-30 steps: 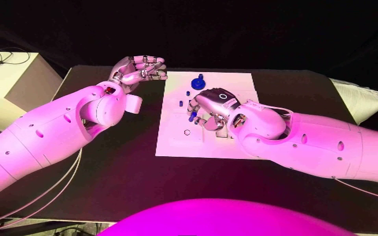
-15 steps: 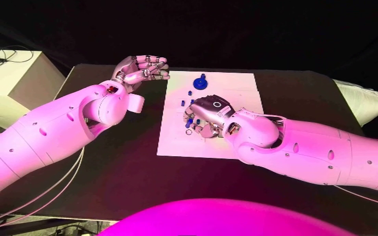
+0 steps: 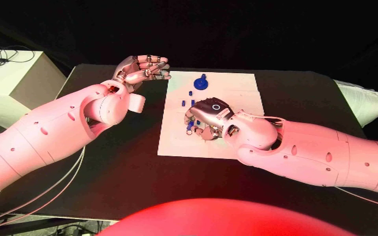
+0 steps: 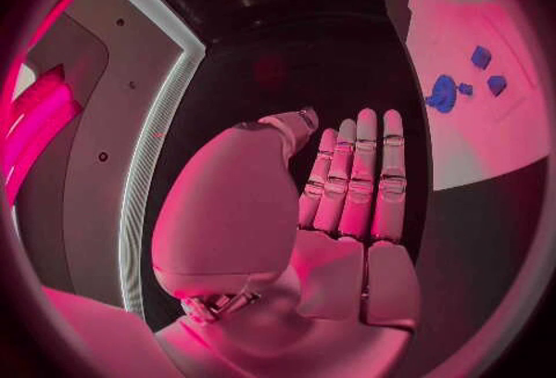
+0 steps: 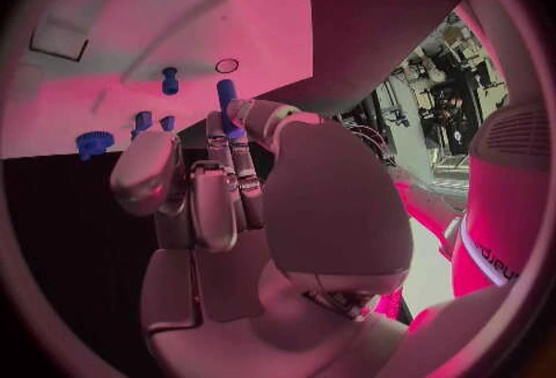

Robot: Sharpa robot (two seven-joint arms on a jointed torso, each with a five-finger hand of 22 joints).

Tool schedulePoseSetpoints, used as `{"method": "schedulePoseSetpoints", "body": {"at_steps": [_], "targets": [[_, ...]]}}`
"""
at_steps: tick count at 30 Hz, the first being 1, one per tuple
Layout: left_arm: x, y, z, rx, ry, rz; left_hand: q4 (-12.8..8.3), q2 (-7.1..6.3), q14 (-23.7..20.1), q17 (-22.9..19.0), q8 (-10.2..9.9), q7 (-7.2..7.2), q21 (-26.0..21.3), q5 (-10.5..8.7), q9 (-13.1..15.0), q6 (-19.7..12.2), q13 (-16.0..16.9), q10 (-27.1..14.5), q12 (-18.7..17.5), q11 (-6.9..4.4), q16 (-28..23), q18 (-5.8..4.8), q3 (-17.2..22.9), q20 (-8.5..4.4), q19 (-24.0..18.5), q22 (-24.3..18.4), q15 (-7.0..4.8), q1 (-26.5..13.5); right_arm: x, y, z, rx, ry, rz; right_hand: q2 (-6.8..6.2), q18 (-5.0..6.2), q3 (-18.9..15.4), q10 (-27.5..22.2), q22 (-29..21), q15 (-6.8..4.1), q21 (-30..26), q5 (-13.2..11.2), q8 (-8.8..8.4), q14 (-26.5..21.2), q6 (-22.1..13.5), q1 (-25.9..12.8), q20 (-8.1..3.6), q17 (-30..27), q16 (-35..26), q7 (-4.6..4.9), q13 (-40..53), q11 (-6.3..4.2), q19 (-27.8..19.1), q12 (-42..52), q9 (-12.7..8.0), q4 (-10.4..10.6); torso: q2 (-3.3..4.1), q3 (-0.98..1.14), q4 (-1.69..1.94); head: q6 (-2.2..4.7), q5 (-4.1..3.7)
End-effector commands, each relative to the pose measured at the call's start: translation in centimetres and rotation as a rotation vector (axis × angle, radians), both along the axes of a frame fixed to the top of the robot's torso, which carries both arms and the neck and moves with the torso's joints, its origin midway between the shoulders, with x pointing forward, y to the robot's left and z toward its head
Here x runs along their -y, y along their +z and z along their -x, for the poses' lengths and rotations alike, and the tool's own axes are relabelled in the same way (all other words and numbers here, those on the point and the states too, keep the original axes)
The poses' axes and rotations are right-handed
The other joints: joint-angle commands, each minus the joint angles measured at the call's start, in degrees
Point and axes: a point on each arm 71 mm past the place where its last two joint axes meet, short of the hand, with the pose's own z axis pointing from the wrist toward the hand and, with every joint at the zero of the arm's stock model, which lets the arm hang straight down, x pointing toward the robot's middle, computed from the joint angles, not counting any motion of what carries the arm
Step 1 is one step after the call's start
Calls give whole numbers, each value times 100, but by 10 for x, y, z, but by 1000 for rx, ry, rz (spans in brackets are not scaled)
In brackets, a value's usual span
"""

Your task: Assemble the parts on the task board

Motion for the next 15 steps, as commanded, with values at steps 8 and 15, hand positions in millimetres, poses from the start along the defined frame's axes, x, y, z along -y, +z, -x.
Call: {"method": "schedulePoseSetpoints", "body": {"at_steps": [8, 15], "targets": [[3, 2, 0, 8, -18, 7, 18, -48, -24, 6, 20, 157, -26, 4, -5, -41, -5, -36, 20, 12, 24, 71, 21, 10, 36, -6, 2, 4, -2, -4, 2, -2, 14, 39, 57, -108, 27, 250, 5, -36, 22, 5, 19, 178, 31, 10, -7, -5, 29, -1, -1, -192, 14, 28, 9, -4, 4, -1, 1, 1, 1], [3, 2, 0, 8, -18, 6, 18, -48, -24, 6, 20, 157, -26, 4, -5, -41, -5, -36, 20, 12, 24, 71, 21, 10, 36, -6, 2, 4, -4, -7, 2, -5, 16, 40, 57, -108, 27, 250, 5, -36, 22, 5, 19, 178, 31, 10, -7, -5, 29, -1, -1, -192, 14, 28, 9, -4, 4, -6, 9, 1, 15]]}}
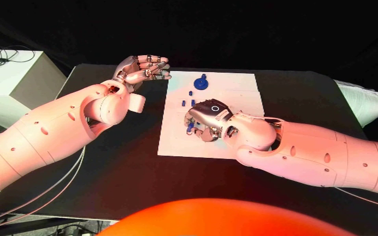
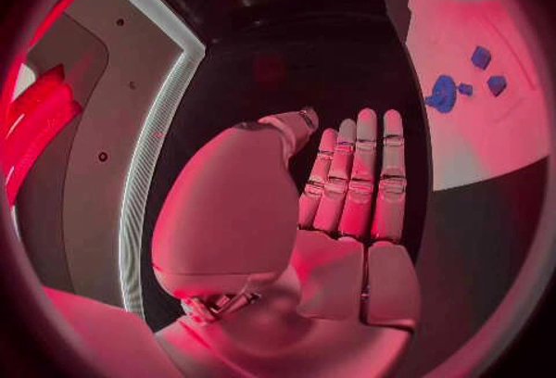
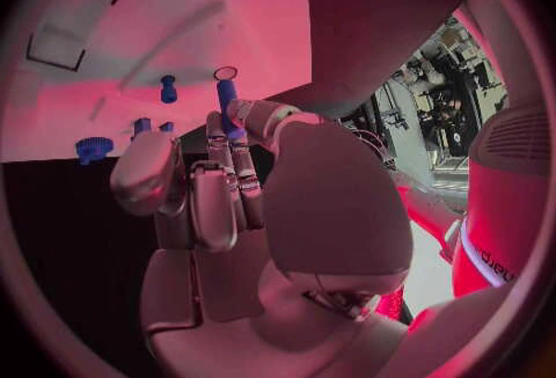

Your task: Assemble the parts on the task board

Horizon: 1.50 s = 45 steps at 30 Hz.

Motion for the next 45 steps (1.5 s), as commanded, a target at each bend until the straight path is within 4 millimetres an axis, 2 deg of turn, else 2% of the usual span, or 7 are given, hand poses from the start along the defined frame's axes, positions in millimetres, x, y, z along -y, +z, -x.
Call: {"method": "schedulePoseSetpoints", "body": {"at_steps": [1, 28, 35, 37, 39, 42, 45], "targets": [[3, 2, 0, 8, -17, 7, 18, -48, -24, 6, 20, 157, -26, 4, -6, -42, -5, -36, 21, 11, 24, 71, 21, 10, 36, -6, 2, 4, -2, -3, 2, 2, 11, 20, 58, -108, 30, 251, 6, -36, 22, 20, 20, 178, 43, 8, -7, -4, 29, -9, 7, -191, 14, 25, 9, -3, 2, -1, 8, 1, 13], [2, 2, 1, 6, -18, 5, 26, -47, -31, 14, 50, 157, -35, 5, -15, -55, -5, -43, 34, 12, 39, 71, 24, 10, 44, -12, 2, 0, 2, -14, 0, 4, -6, 51, 55, -108, 40, 255, 10, -34, 25, 18, 29, 177, 37, -11, -5, -5, 29, -8, 7, -190, 12, 17, 21, -19, -1, 7, -1, 1, 32], [2, 2, 1, 5, -19, 5, 26, -47, -31, 14, 50, 157, -35, 5, -15, -55, -5, -43, 34, 12, 39, 71, 24, 10, 44, -12, 2, 0, 0, -14, 1, 0, 2, 48, 45, -105, 50, 255, -1, -32, 8, 15, 38, 174, 24, -45, -2, -18, 25, -4, 7, -186, 3, 4, 37, -36, 1, 0, -3, 1, 33], [2, 2, 1, 5, -20, 5, 26, -47, -31, 14, 50, 157, -35, 5, -15, -55, -5, -43, 34, 12, 39, 71, 24, 10, 44, -12, 2, 0, -1, -15, 1, -2, 3, 42, -23, -97, 21, 189, -49, -7, -53, -9, 18, 154, -61, -146, 14, -85, -5, 33, -6, -155, -24, -43, 50, -45, 0, -2, -3, 1, 34], [2, 2, 1, 5, -20, 5, 26, -47, -31, 14, 50, 157, -35, 5, -15, -55, -5, -43, 34, 12, 39, 71, 24, 10, 44, -12, 2, 0, -2, -15, 0, -4, 5, 37, -177, -96, -84, 43, -74, 46, -94, -60, -83, 145, -262, -332, 51, -110, -16, 89, -34, -99, -49, -68, 30, -11, -1, -2, 3, 1, 29], [2, 2, 1, 4, -20, 5, 26, -47, -31, 14, 50, 157, -35, 5, -15, -55, -5, -43, 34, 12, 39, 71, 24, 10, 44, -12, 2, 0, -3, -16, 0, -7, 7, 31, -351, -79, -227, -227, -140, 91, -184, -260, -215, 122, -479, -505, 97, -189, -49, 113, -71, -41, -86, -75, -7, 45, 0, -2, 6, 1, 30], [2, 2, 1, 4, -20, 4, 26, -47, -31, 14, 50, 157, -35, 5, -15, -55, -5, -43, 34, 12, 39, 71, 24, 10, 44, -12, 2, 0, -4, -17, 0, -7, 9, 23, -423, -28, -374, -538, -377, 131, -465, -278, -309, 75, -619, -529, 144, -351, -126, 144, -82, 7, -175, -72, -39, 53, -1, -2, 3, 1, 37]]}}
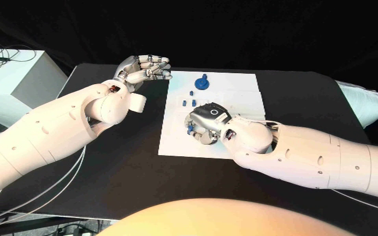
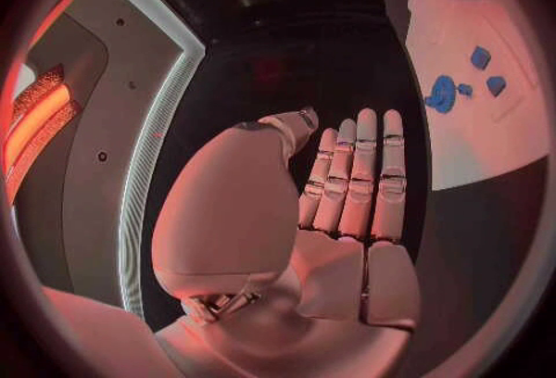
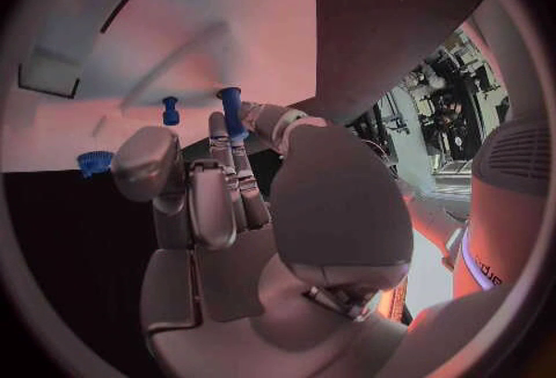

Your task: Assemble the parts on the task board

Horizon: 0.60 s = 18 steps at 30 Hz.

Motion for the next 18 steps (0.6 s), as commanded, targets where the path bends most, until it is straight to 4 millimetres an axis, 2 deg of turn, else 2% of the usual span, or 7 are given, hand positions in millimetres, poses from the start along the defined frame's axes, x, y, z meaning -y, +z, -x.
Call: {"method": "schedulePoseSetpoints", "body": {"at_steps": [1, 6, 10, 18], "targets": [[2, 2, 0, 6, -18, 5, 26, -47, -31, 5, 16, 136, -35, 5, -5, -35, -5, -43, 35, 12, 39, 71, 24, 10, 44, -6, 2, 0, -2, -2, 1, -1, 13, -8, -132, -15, -153, -289, -210, 63, -253, -16, -78, 62, -91, 68, 49, -125, -72, 34, -3, 57, -87, -11, -38, -11, -1, -2, 3, 1, 8], [2, 1, 0, 3, -18, 4, 26, -47, -31, 5, 16, 136, -35, 5, -5, -35, -5, -43, 35, 12, 39, 71, 24, 10, 44, -6, 2, 0, -1, -3, 1, 0, 8, -12, -118, 8, -295, -431, -283, 68, -349, -16, -151, 58, -178, 132, 69, -148, -87, 30, 2, 63, -110, -6, -72, -26, -2, 1, -3, 1, 3], [2, 1, 0, 2, -18, 2, 26, -47, -31, 5, 16, 136, -35, 5, -5, -35, -5, -43, 35, 12, 39, 71, 24, 10, 44, -6, 2, 0, 1, -3, 0, 1, 1, -14, -102, 23, -462, -566, -354, 87, -443, -19, -247, 57, -296, 230, 85, -170, -97, 71, -1, 91, -125, 17, -121, -44, 1, 5, -11, 1, 1], [2, 0, 0, 1, -17, 1, 26, -47, -31, 5, 16, 136, -35, 5, -5, -35, -5, -43, 35, 12, 39, 71, 24, 10, 44, -6, 2, 0, 3, -2, 0, 10, -7, -27, -71, 42, -666, -716, -444, 97, -556, -20, -316, 41, -366, 341, 93, -244, -129, 87, -1, 105, -140, 43, -160, -52, 1, 7, -5, 1, -14]]}}
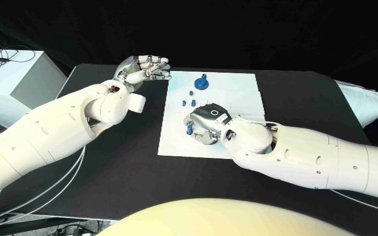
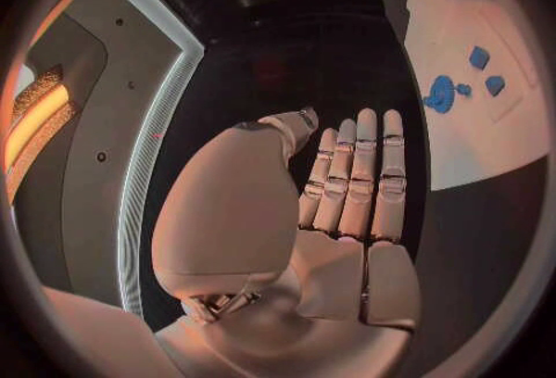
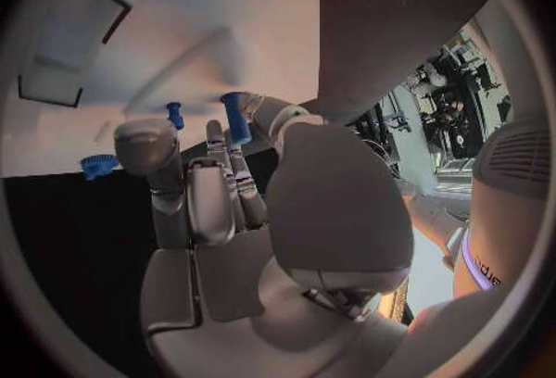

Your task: Assemble the parts on the task board

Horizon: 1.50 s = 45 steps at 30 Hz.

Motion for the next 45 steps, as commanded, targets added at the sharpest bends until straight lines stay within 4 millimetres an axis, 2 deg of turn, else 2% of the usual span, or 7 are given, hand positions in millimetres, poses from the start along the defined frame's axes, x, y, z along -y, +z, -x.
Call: {"method": "schedulePoseSetpoints", "body": {"at_steps": [1, 15, 22, 25, 32, 39, 45], "targets": [[2, 1, 0, 5, -18, 4, 28, -45, -38, 9, 30, 136, -40, 5, -11, -44, -6, -49, 41, 12, 45, 71, 28, 10, 47, -10, 2, 3, 0, 2, 1, 15, 1, -22, 6, 42, -46, -64, -10, 50, -25, -20, -29, 53, -44, 56, 6, -21, -41, -12, 0, 3, -53, 22, -11, 0, -1, 4, 3, 1, -8], [2, 0, 0, 4, -15, 5, 28, -45, -38, 9, 30, 136, -40, 5, -11, -44, -6, -49, 41, 12, 45, 71, 28, 10, 47, -10, 2, 3, 18, 15, 0, 33, -41, -128, 155, 103, -2190, -903, -400, 120, -533, 135, -376, 19, -618, 1053, 50, -194, -114, -138, 13, 93, -66, 285, -284, 1045, -16, 0, -10, 1, -45], [0, 0, -1, 2, -10, 2, 27, -48, -42, 10, 35, 137, -42, 4, -15, -51, -6, -54, 42, 13, 47, 71, 29, 10, 47, -11, 3, 4, 53, 40, -15, -99, -129, -262, 226, 129, -2545, -1016, -555, 131, -721, 206, -432, 13, -1427, 1128, 61, -200, -113, -162, 19, 107, -62, 389, -543, 1067, -17, 5, -24, 1, -92], [-1, -1, -1, 2, -9, 1, 27, -48, -42, 10, 35, 137, -42, 4, -15, -51, -6, -54, 42, 13, 47, 71, 29, 10, 47, -11, 3, 4, 75, 52, -23, -158, -177, -320, 433, 98, -2377, -488, -417, 63, -559, 203, -183, 26, -645, 1127, 24, -154, -91, 87, 93, 24, 24, 740, -342, 1037, -29, 7, -39, 1, -140], [-1, -2, -1, 0, -6, -1, 27, -48, -42, 10, 35, 137, -42, 4, -15, -51, -6, -54, 42, 13, 47, 71, 29, 10, 47, -11, 3, 4, 130, 63, -41, -309, -370, -371, 534, -29, -2017, 1155, 308, -212, 254, 269, 390, 198, 217, 678, -219, 539, 241, -201, 814, -334, 248, 2101, -157, 1054, -68, 20, -97, 1, -227], [-1, -3, -2, -1, -4, -2, 27, -48, -42, 10, 35, 137, -42, 4, -15, -51, -6, -54, 42, 13, 47, 71, 29, 10, 47, -11, 3, 4, 178, 54, -40, -484, -587, -317, 676, -186, -1849, 2180, 1169, -308, 1160, 747, 1036, 382, 263, -463, -334, 1536, 666, -343, 7323, -467, 411, 7821, 315, 1040, -101, 49, -140, 1, -303], [-2, -3, -2, -3, -2, -3, 30, -53, -47, 11, 42, 138, -46, 4, -19, -59, -7, -59, 44, 15, 50, 70, 26, 11, 48, -14, 5, 0, 200, 48, -30, -544, -717, -186, 705, -307, -1925, 2713, 1786, -335, 1840, 803, 1313, 502, 227, -812, -359, 2306, 939, -407, 8297, -497, 503, 8420, 645, 1060, -114, 60, -168, 1, -322]]}}
